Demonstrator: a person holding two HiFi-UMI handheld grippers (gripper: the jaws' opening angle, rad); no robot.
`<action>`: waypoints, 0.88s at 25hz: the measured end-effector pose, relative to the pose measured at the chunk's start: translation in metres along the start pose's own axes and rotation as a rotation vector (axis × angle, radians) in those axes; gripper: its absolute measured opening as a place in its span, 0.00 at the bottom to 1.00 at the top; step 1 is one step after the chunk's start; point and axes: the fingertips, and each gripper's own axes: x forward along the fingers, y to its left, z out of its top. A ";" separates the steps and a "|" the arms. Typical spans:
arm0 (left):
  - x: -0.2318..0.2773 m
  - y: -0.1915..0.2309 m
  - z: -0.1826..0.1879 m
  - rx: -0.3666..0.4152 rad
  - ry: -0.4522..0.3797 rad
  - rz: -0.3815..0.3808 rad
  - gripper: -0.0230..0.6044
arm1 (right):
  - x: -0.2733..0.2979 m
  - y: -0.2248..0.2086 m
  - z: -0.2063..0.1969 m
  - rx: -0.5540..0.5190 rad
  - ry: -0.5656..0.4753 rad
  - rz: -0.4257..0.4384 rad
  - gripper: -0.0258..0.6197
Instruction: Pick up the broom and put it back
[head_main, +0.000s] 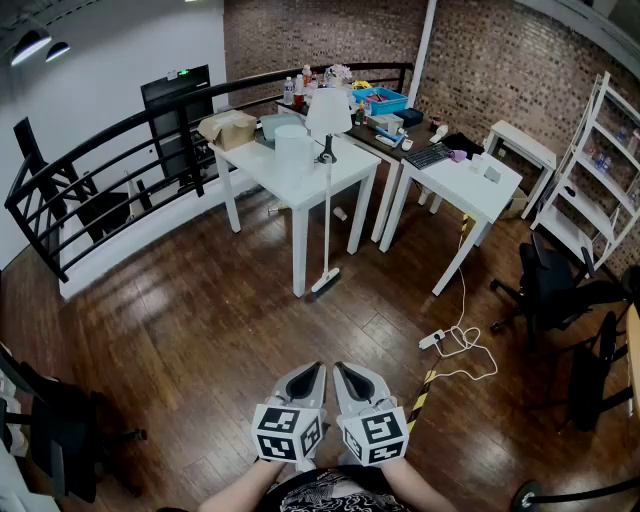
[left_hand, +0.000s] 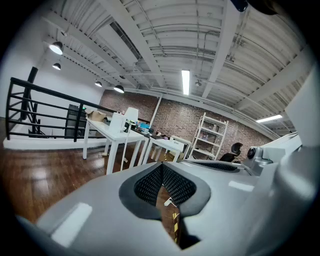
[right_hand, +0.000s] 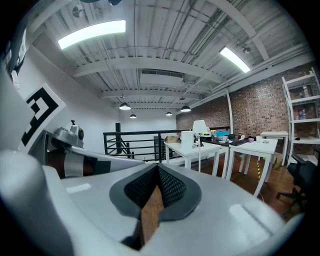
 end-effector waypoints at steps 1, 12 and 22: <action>0.002 0.003 -0.001 -0.001 0.005 0.003 0.04 | 0.003 -0.001 -0.001 0.004 0.002 0.003 0.05; 0.085 0.019 0.015 0.035 0.043 0.024 0.04 | 0.057 -0.068 0.004 0.058 -0.025 0.005 0.05; 0.217 0.006 0.061 0.067 0.057 0.015 0.04 | 0.115 -0.193 0.032 0.120 -0.073 -0.005 0.05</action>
